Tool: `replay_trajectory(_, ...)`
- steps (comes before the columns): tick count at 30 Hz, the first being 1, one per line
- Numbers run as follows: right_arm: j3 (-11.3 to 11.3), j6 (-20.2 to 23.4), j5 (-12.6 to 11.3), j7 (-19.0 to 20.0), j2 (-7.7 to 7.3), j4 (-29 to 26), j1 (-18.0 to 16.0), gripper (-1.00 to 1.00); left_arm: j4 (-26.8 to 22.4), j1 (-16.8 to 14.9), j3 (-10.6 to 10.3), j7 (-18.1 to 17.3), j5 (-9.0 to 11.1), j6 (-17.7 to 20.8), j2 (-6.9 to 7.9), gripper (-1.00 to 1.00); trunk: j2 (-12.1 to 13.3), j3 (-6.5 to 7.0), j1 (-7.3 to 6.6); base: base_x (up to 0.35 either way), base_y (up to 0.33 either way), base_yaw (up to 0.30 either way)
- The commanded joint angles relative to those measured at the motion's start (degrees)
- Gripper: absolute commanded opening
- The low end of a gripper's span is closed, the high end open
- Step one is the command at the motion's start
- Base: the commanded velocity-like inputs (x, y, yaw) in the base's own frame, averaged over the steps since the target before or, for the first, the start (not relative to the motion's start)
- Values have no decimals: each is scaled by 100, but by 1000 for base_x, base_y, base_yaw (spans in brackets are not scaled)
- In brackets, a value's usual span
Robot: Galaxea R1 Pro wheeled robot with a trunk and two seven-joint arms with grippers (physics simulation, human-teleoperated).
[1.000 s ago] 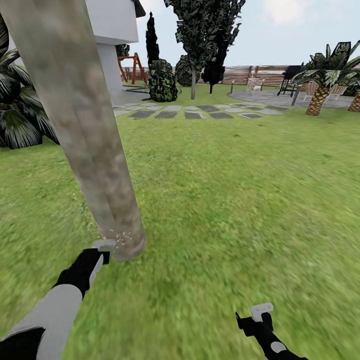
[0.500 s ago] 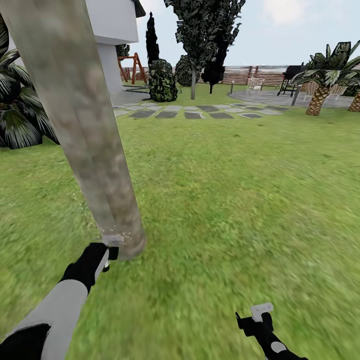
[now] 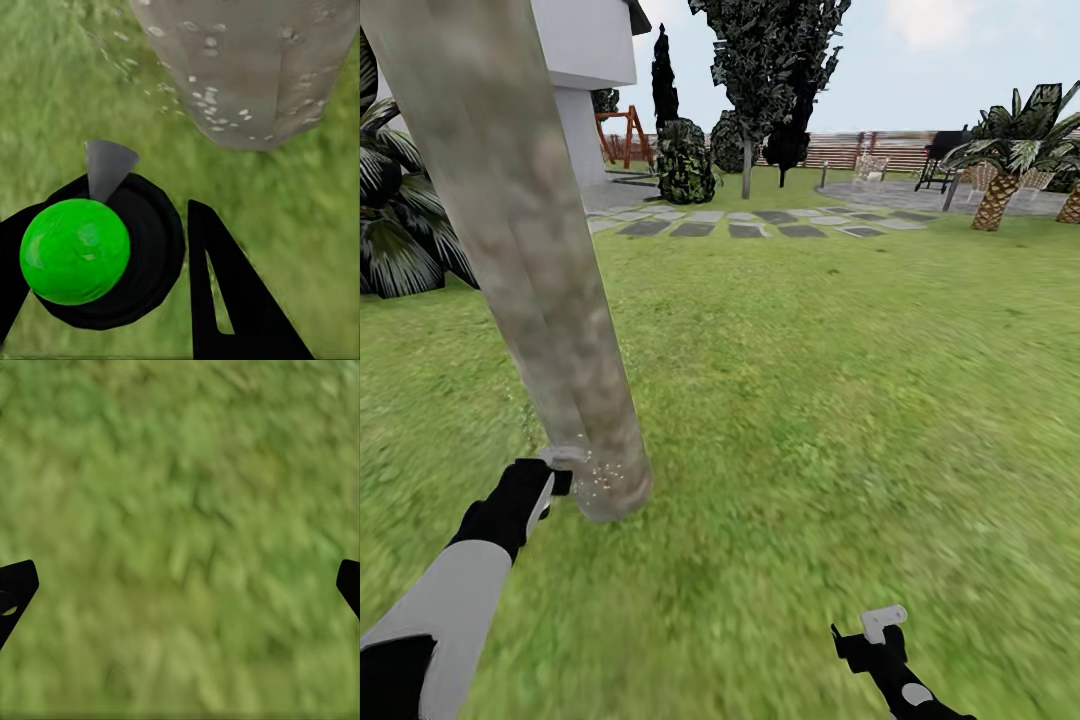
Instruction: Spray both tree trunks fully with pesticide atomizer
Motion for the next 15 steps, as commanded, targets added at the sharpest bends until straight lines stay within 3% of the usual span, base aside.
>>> replay_trajectory(1, 51, -17, -58, -14, -1, 2, -3, 100, -7, 0, 0, -1, 20, 40, 17, -100, -2, -5, -1, 0, 0, 0)
replay_trajectory(6, 51, -16, -57, -14, -2, 5, -3, 100, -6, 18, 2, 4, 18, 57, 38, -100, -2, -5, -1, 0, 0, 0)
replay_trajectory(8, 51, -17, -57, -14, 2, 25, -3, 100, -4, 33, 3, 0, 5, 51, 299, -100, -2, -5, -1, 0, 0, 0)
replay_trajectory(10, 51, -17, -58, -14, 5, 36, -3, 100, -5, 41, -4, -3, 16, 50, 418, -100, -2, -5, -1, 0, 0, 0)
replay_trajectory(15, 51, -17, -57, -14, 5, 37, -3, 100, -5, 45, 1, 8, 4, 49, 436, -100, -2, -5, -1, 33, -22, 0)
